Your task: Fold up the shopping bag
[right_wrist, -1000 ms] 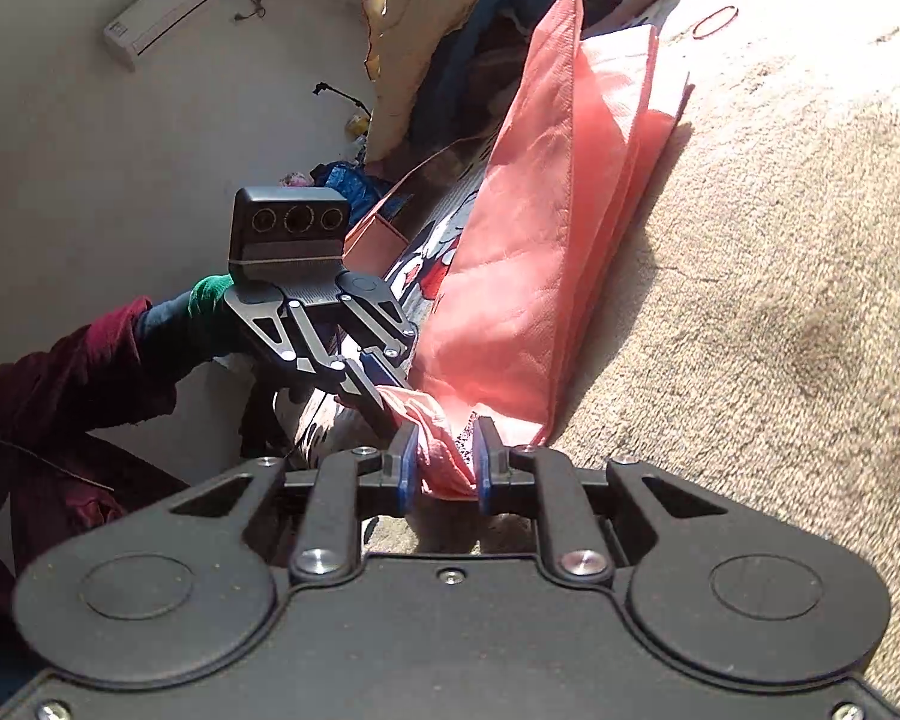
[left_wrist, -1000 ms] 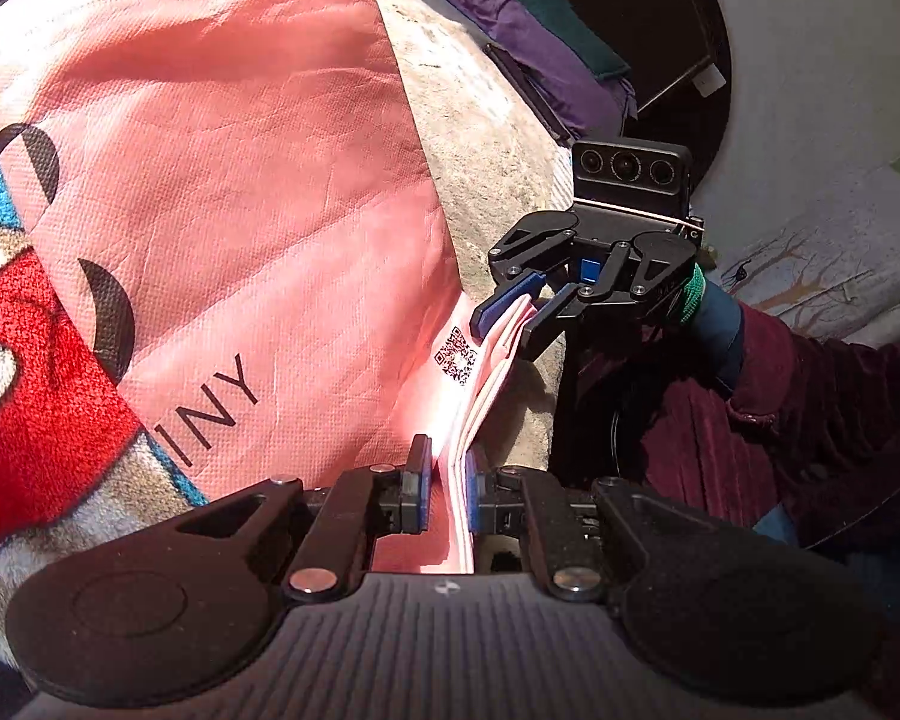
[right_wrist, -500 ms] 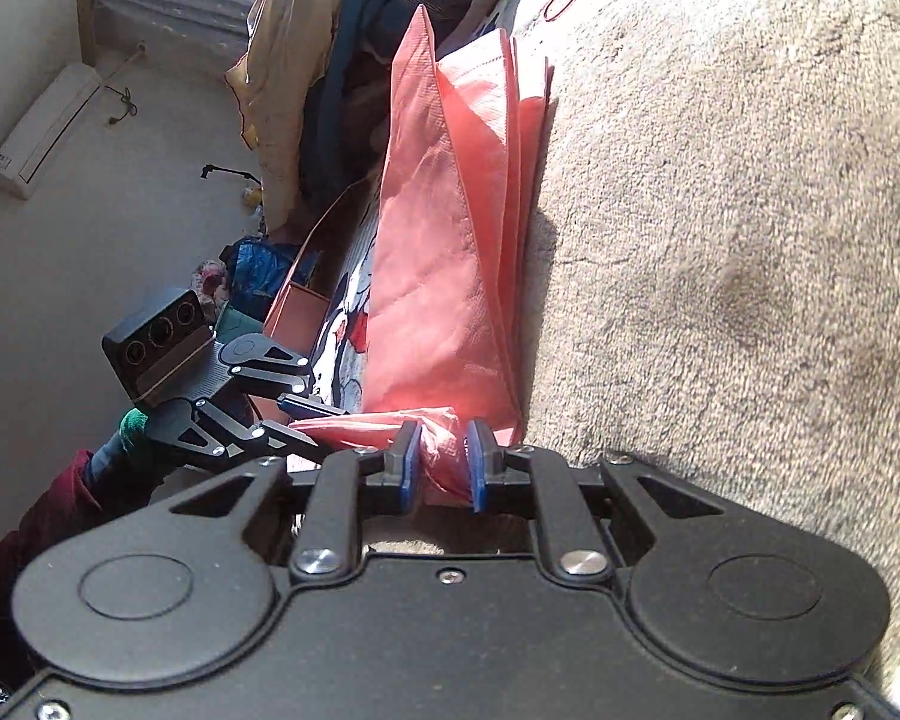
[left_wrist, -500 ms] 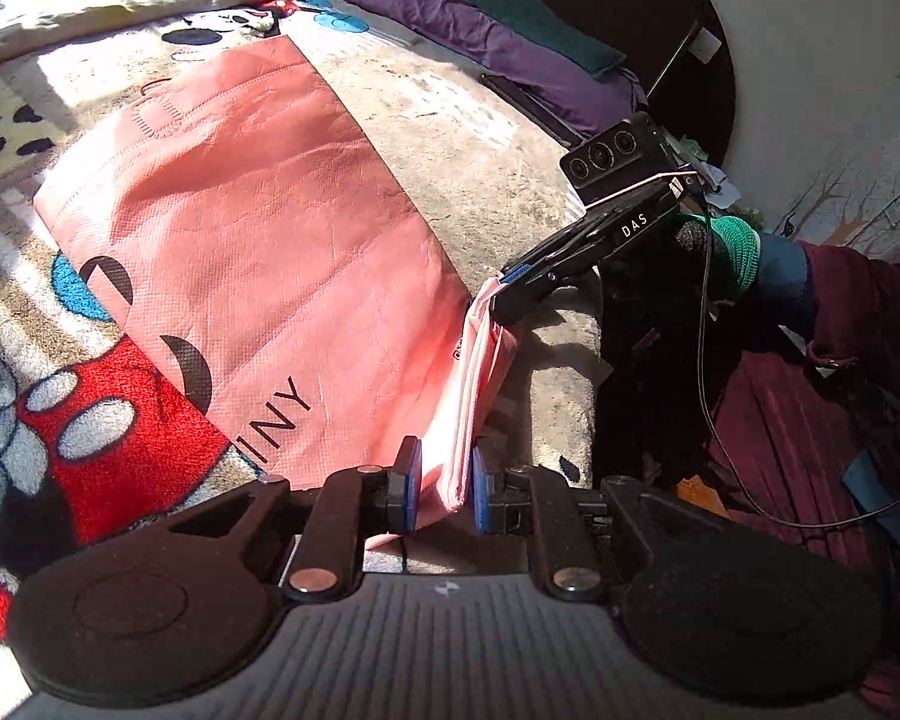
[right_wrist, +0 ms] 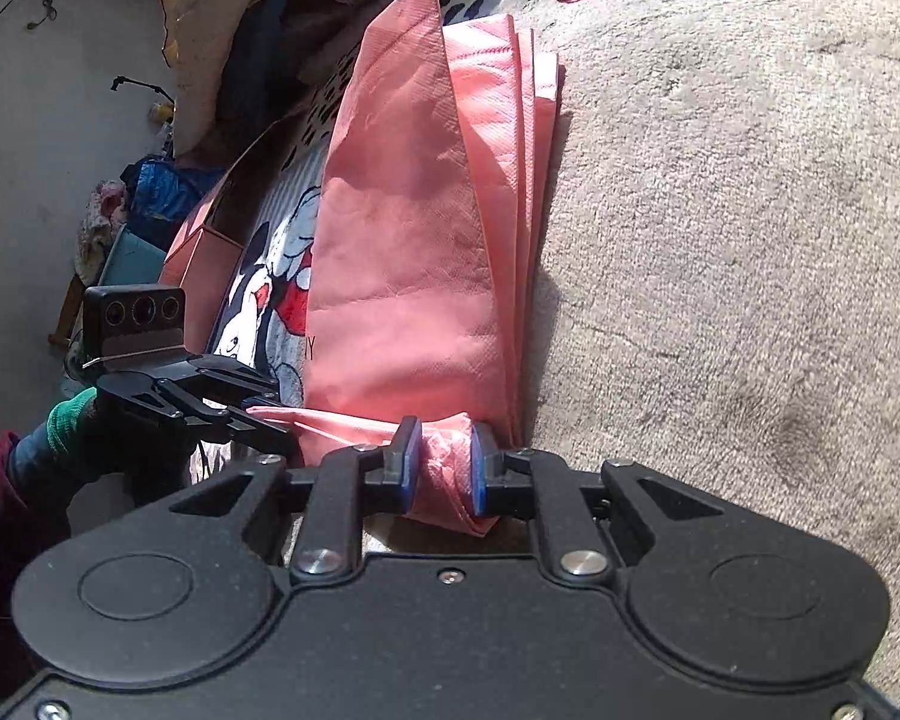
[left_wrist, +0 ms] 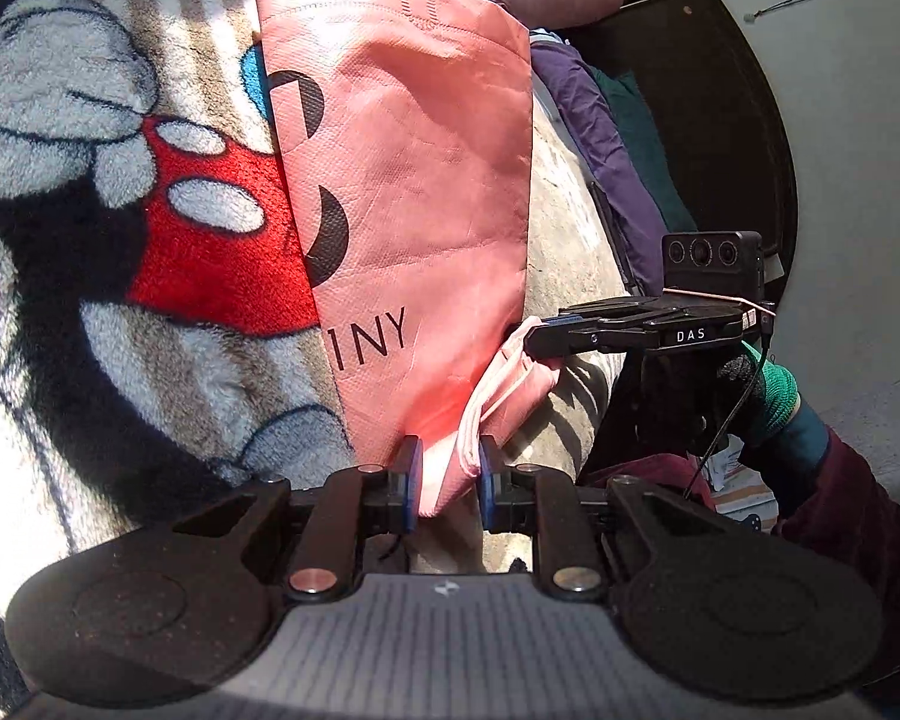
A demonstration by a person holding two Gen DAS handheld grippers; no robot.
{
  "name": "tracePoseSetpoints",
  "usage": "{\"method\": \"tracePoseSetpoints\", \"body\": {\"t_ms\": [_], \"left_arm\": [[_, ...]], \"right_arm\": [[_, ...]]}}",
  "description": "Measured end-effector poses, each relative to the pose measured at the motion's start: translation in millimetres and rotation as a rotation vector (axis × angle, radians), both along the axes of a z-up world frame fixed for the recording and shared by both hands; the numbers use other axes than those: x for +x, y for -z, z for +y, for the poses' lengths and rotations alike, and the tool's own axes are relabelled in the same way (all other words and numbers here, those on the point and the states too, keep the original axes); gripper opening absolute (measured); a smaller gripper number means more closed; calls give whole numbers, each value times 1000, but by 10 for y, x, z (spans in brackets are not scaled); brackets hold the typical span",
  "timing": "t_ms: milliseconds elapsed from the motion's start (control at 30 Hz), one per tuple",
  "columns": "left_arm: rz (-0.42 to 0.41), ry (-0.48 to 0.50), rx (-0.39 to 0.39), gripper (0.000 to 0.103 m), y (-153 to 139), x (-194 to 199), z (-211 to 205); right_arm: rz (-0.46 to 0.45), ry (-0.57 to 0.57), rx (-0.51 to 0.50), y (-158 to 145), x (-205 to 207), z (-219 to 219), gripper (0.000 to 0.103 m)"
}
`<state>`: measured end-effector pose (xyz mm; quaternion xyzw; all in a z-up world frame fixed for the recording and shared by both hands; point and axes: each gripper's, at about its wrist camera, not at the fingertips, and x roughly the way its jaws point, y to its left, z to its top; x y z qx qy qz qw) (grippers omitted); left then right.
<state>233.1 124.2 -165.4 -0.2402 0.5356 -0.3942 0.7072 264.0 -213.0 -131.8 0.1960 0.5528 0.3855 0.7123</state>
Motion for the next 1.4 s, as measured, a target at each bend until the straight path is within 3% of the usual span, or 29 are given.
{"method": "tracePoseSetpoints", "body": {"t_ms": [167,233,333,400,467,500,567,600,667,733,800,900,1033,1300,1400], "left_arm": [[-37,-14,54,23,-144,-48,-8],[-143,29,130,24,-332,-61,-69],[-472,206,301,24,-781,-280,-327],[-702,308,337,24,-1062,-499,-524],[-884,451,320,24,-1196,-745,-721],[-947,542,361,24,-1187,-854,-870],[-1046,683,527,24,-1010,-1013,-1129],[-1065,701,557,24,-919,-1034,-1197],[-1053,666,549,24,-807,-997,-1210],[-1051,688,620,24,-671,-960,-1228],[-1013,672,620,24,-604,-897,-1163],[-964,638,607,24,-579,-833,-1051],[-820,524,551,24,-518,-650,-902],[-618,372,475,25,-505,-500,-784],[-596,348,463,25,-499,-491,-747]], "right_arm": [[-30,17,-10,-13,-30,100,10],[-44,14,-25,0,-71,72,10],[-43,13,-40,1,-81,40,10],[-28,12,-43,-1,-58,32,10],[-19,10,-42,-2,-49,32,10],[-21,4,-40,-14,-39,22,10],[-24,-6,-37,-33,-22,5,10],[-25,-7,-38,-28,-20,7,10],[-29,-11,-39,-17,-14,3,10],[-31,-13,-38,-1,-11,18,10],[-33,-13,-35,18,-7,-2,10],[-33,-17,-27,39,11,-62,10],[-50,-31,-28,56,20,-129,10],[-209,-49,-45,-27,-159,-204,12],[-319,-54,-52,-130,-263,-175,22]]}}
